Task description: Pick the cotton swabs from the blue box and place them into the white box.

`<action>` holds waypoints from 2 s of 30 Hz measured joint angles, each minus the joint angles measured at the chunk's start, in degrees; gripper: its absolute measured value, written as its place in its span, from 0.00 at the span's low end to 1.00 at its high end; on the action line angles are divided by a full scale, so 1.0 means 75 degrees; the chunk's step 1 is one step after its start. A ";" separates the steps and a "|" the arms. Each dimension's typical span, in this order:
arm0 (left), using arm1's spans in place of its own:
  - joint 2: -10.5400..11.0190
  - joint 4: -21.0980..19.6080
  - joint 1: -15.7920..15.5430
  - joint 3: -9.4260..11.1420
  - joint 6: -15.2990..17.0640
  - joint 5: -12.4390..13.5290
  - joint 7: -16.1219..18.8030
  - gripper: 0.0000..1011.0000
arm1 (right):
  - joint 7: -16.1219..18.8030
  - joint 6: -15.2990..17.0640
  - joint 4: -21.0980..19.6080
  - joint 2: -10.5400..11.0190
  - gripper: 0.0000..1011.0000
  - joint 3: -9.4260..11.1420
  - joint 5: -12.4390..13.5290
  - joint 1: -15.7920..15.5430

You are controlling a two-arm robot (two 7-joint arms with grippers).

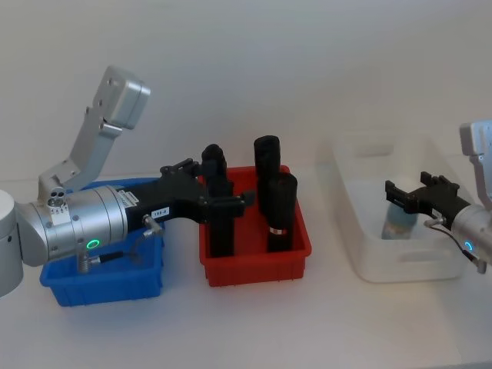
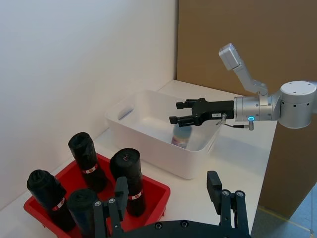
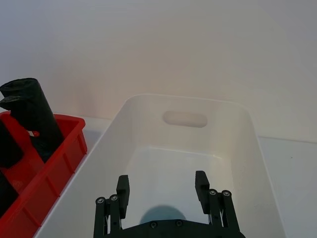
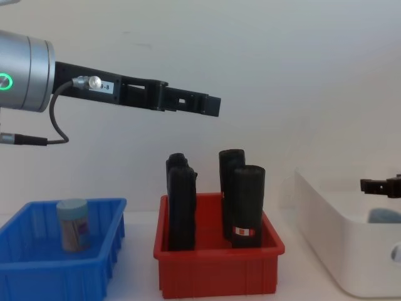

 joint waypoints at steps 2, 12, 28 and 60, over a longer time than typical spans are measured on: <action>0.0000 0.0000 0.0000 0.0000 0.0000 0.0000 0.0000 0.99 | 0.0013 0.0000 0.0028 -0.0004 0.84 -0.0002 -0.0002 0.0015; 0.0000 0.0000 0.0000 0.0000 0.0000 0.0000 0.0000 0.99 | 0.0042 -0.0110 0.0087 -0.0013 0.99 -0.0006 -0.0011 0.0050; 0.0000 0.0000 0.0000 0.0000 0.0000 0.0000 0.0000 0.99 | -0.0145 -0.0514 -0.0401 0.0079 0.99 0.0070 -0.0004 -0.0205; -0.0001 0.0000 0.0010 0.0002 -0.0022 0.0010 0.0011 0.99 | -0.0897 -0.1222 -0.2148 0.0449 0.99 0.0349 0.0059 -0.1313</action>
